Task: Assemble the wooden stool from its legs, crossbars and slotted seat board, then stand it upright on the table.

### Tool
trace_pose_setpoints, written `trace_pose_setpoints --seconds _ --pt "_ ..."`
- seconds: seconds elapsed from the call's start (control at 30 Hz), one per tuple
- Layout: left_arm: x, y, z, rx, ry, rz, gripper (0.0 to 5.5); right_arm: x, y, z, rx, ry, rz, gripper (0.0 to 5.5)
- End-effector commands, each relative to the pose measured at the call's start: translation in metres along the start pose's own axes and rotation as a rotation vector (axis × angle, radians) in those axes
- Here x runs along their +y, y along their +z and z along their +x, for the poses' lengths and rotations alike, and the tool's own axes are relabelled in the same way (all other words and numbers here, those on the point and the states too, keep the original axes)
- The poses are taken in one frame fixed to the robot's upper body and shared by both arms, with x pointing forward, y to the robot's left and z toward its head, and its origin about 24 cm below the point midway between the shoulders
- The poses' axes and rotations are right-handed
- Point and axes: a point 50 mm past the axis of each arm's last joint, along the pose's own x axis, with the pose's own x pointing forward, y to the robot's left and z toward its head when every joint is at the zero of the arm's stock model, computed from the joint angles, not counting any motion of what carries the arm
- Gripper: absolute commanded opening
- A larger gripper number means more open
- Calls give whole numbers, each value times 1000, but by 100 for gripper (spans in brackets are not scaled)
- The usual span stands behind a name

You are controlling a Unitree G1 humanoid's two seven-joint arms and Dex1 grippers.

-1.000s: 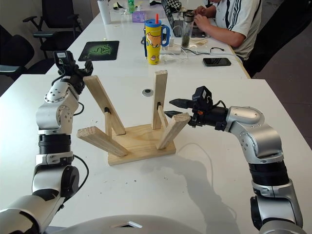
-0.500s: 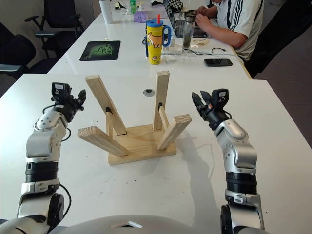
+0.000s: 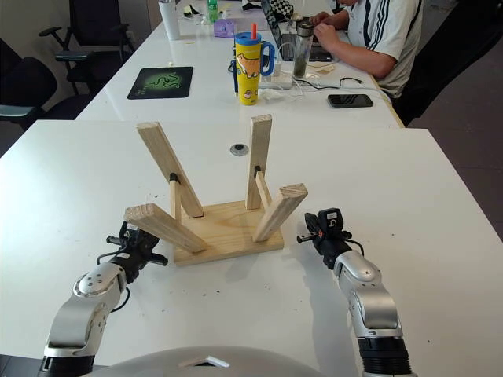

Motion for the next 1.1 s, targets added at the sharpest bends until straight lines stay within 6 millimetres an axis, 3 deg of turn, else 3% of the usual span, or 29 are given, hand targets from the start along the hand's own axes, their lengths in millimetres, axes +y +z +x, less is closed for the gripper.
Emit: trace_pose_setpoints --seconds 0.03,0.27,0.53,0.87,1.1 --pt "-15 -2 -13 56 -65 25 1 5 -4 -1 43 76 -10 0" --pt "-29 -2 -6 125 -149 20 1 21 -6 2 83 204 -19 0" --pt "-44 28 28 11 -243 19 1 18 -12 13 159 174 -45 0" --pt "-27 51 71 -56 -255 50 1 15 13 46 92 111 -35 0" --pt "-37 82 99 -142 -289 68 1 20 25 66 62 85 -4 0"
